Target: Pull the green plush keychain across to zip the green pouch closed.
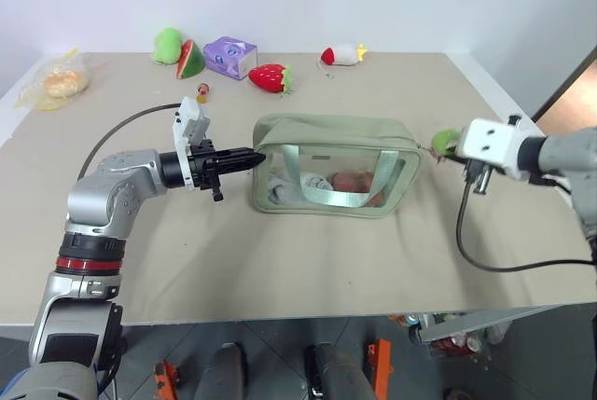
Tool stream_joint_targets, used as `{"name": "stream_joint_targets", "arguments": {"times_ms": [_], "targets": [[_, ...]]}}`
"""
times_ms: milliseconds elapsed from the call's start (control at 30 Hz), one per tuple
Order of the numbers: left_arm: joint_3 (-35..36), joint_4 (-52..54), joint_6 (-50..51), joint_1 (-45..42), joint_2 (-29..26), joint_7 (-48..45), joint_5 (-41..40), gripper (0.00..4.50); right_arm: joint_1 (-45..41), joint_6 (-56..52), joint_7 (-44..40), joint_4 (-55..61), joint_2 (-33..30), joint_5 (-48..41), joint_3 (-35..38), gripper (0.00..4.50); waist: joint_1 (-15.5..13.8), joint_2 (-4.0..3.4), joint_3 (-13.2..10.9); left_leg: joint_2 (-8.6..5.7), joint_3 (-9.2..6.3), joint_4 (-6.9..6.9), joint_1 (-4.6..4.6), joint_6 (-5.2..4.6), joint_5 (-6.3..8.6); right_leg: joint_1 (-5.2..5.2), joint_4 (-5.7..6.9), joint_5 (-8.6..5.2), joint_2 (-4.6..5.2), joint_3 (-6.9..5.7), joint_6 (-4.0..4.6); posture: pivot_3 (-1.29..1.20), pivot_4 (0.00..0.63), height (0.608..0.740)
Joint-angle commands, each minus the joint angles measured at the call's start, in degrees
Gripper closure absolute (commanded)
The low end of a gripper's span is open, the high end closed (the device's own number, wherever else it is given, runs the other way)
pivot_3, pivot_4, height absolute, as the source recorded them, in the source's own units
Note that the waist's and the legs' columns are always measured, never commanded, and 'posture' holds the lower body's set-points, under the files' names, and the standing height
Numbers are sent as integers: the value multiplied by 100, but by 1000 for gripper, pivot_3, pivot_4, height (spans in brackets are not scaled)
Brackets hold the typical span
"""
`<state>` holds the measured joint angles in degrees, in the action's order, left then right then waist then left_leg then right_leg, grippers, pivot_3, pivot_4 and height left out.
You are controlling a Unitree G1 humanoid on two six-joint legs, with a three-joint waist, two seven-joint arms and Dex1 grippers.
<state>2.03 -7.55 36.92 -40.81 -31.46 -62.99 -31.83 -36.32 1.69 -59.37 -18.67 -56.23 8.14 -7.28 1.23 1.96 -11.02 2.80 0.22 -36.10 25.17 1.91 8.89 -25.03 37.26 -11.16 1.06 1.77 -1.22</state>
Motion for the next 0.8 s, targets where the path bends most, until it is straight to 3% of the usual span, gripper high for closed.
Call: {"name": "stream_joint_targets", "arguments": {"times_ms": [33, 233, 500, 533, 600, 667, 700, 800], "targets": [[100, 220, 27, -5, -62, 5, -99, 4500, 244, -150, 176, 296, 315, 60, -132, 4435, 1, 0, 0, 0, 0, -1, -1, 0, 0, 1, 0, 1, -1, 0, 0, 0, 150, 740], [78, 263, 70, 1, -36, 38, -112, 4500, 271, -239, 653, -183, 919, 263, -291, 4435, 12, 15, 9, 0, 0, -12, -7, -5, -3, 8, 2, 8, -1, 1, -1, 0, 150, 740], [90, 305, 109, 14, -43, 56, -130, 4500, 281, -437, 513, -236, 1008, -21, -109, 4435, 16, 16, 10, 3, -1, -15, -13, -11, -7, 13, 2, 15, -4, 1, 7, 0, 150, 740], [91, 307, 111, 16, -45, 57, -130, 4500, 281, -633, 328, -98, 973, -267, 22, 3968, 16, 16, 10, 3, -1, -15, -13, -11, -7, 13, 2, 15, -5, 1, 7, 0, 150, 740], [92, 303, 108, 22, -51, 55, -127, 4500, 256, -857, 185, 67, 926, -546, 213, 3692, 15, 16, 10, 3, -1, -15, -11, -11, -7, 12, 2, 16, -4, 1, 6, 0, 150, 740], [98, 307, 119, 30, -56, 42, -144, 4500, 67, -1182, 234, 39, 874, -756, 465, 3692, 13, 14, 9, 3, -2, -15, -10, -11, -7, 12, 2, 16, -4, 1, 5, 0, 150, 740], [102, 312, 128, 33, -58, 33, -157, 4500, 37, -1293, 150, 96, 816, -907, 579, 3250, 12, 14, 9, 2, -1, -15, -7, -11, -7, 9, 2, 16, -3, 1, 5, 0, 150, 740], [116, 311, 171, 33, -53, 36, -191, 4500, 44, -1761, -254, 421, 677, -1556, 997, 3177, 10, 13, 8, 2, -1, -15, -6, -11, -7, 9, 2, 16, -4, 1, 4, 0, 150, 740]]}}
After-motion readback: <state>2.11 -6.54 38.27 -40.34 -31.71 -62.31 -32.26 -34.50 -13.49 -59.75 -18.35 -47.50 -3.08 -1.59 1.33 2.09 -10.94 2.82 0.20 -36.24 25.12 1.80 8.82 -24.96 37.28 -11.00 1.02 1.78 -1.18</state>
